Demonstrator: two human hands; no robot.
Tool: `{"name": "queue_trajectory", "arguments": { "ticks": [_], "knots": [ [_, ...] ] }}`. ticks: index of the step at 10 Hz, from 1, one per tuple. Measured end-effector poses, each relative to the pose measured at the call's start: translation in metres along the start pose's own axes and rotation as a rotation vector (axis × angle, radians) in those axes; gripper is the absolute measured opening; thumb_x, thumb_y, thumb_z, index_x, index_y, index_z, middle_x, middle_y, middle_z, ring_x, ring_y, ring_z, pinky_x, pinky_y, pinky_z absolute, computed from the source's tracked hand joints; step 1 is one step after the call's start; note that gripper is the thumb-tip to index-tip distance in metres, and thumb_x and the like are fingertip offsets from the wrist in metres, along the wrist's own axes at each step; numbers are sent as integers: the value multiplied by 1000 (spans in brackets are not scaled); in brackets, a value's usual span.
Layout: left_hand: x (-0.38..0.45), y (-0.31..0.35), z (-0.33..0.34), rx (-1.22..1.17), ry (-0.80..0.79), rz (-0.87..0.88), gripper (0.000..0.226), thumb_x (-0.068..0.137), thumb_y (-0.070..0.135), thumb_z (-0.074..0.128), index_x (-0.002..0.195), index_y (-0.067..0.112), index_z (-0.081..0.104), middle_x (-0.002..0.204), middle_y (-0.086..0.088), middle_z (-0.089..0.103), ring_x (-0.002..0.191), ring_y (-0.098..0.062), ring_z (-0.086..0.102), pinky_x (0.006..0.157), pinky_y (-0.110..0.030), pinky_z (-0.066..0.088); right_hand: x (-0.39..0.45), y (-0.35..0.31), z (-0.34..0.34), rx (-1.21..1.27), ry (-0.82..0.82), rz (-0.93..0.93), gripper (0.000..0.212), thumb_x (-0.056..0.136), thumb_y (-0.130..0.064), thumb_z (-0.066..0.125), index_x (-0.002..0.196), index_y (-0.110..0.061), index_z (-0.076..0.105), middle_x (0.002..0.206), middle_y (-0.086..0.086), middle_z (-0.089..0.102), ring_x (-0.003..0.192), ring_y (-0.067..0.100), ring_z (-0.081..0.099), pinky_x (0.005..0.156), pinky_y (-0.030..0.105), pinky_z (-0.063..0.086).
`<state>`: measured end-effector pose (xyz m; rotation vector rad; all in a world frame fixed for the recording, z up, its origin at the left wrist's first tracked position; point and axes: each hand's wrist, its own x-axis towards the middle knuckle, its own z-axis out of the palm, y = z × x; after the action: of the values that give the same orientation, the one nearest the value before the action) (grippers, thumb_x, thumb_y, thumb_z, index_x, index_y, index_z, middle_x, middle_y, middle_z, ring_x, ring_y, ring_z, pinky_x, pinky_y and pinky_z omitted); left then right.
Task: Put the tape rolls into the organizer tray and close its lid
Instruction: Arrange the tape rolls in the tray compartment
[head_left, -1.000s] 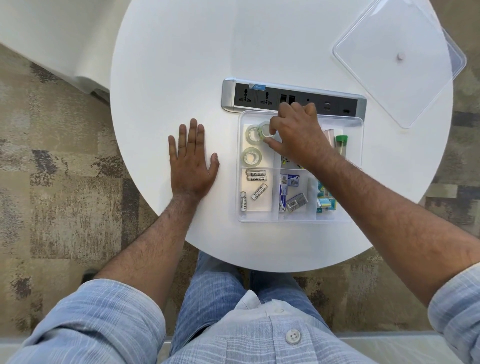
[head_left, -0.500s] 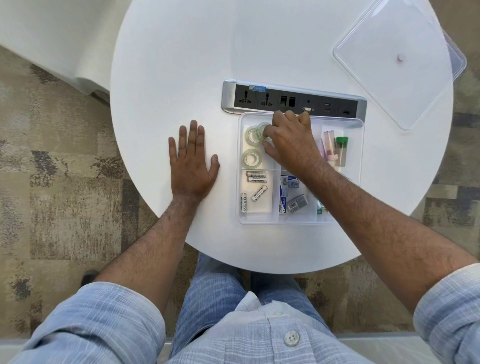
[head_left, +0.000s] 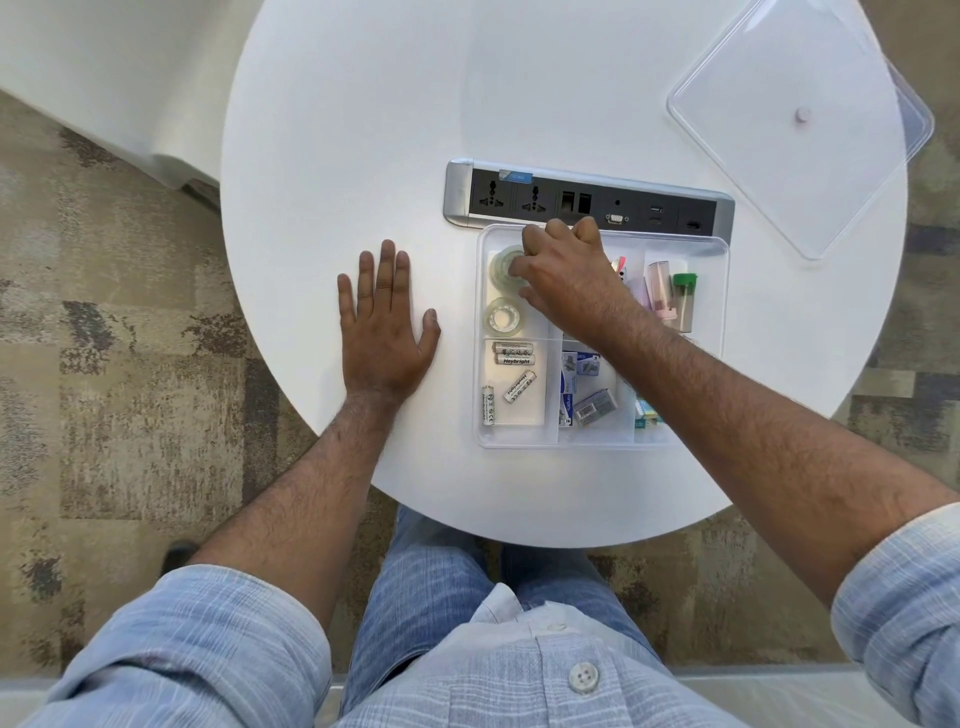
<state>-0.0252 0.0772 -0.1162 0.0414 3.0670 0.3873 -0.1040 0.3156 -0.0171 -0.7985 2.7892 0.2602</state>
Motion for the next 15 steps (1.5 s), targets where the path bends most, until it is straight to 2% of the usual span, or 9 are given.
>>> {"name": "queue_trajectory", "arguments": {
  "ticks": [1, 3, 5, 9, 11, 13, 14, 15],
  "knots": [
    [0, 0, 0, 0, -4, -3, 77, 101, 42, 43, 166, 11, 17, 176, -7, 13, 164, -29, 10, 132, -55, 9, -1, -1, 0, -22, -17, 1, 26, 76, -20, 85, 99, -21, 74, 91, 0, 58, 87, 22, 55, 82, 43, 40],
    [0, 1, 0, -3, -10, -4, 77, 101, 42, 43, 167, 12, 17, 176, -6, 13, 164, -29, 9, 132, -55, 9, -2, -7, 2, -31, -54, -33, 35, 67, -9, 89, 93, -24, 71, 82, -5, 56, 78, 19, 56, 83, 42, 28],
    [0, 1, -1, 3, -8, -6, 77, 101, 43, 43, 166, 12, 17, 176, -7, 13, 164, -29, 10, 132, -56, 10, -3, -8, 4, -19, -40, -58, 37, 65, -10, 90, 92, -25, 71, 81, -5, 57, 76, 18, 57, 84, 43, 33],
    [0, 1, -2, 0, -10, -7, 77, 101, 42, 43, 166, 11, 18, 176, -7, 14, 164, -29, 10, 132, -56, 9, -4, -9, 5, 40, -25, -44, 30, 72, -11, 87, 94, -24, 72, 83, -4, 58, 77, 19, 57, 83, 42, 37],
    [0, 1, -2, 4, -7, -6, 77, 101, 42, 44, 166, 11, 18, 176, -7, 14, 164, -29, 11, 132, -55, 9, 0, -9, 2, 52, -48, -36, 25, 76, -16, 87, 97, -24, 75, 86, -5, 64, 80, 19, 61, 90, 47, 39],
    [0, 1, -3, 3, -21, -12, 77, 101, 42, 43, 166, 11, 17, 176, -7, 13, 164, -29, 10, 132, -55, 8, -1, -7, 1, 109, -35, -37, 31, 79, -9, 81, 104, -23, 69, 95, -5, 68, 87, 22, 63, 92, 47, 35],
    [0, 1, -3, 0, -29, -11, 77, 101, 42, 43, 166, 11, 17, 176, -7, 12, 164, -29, 10, 132, -55, 8, -7, -3, 1, 192, 32, -16, 32, 80, -1, 76, 104, -21, 67, 95, -3, 69, 83, 23, 63, 90, 45, 34],
    [0, 2, -3, 2, -30, -8, 77, 101, 42, 43, 166, 11, 17, 176, -7, 13, 164, -29, 10, 132, -55, 8, -12, -1, 1, 220, 74, 21, 31, 81, -2, 74, 104, -21, 66, 98, -2, 69, 83, 23, 62, 88, 43, 30]
  ]
}}
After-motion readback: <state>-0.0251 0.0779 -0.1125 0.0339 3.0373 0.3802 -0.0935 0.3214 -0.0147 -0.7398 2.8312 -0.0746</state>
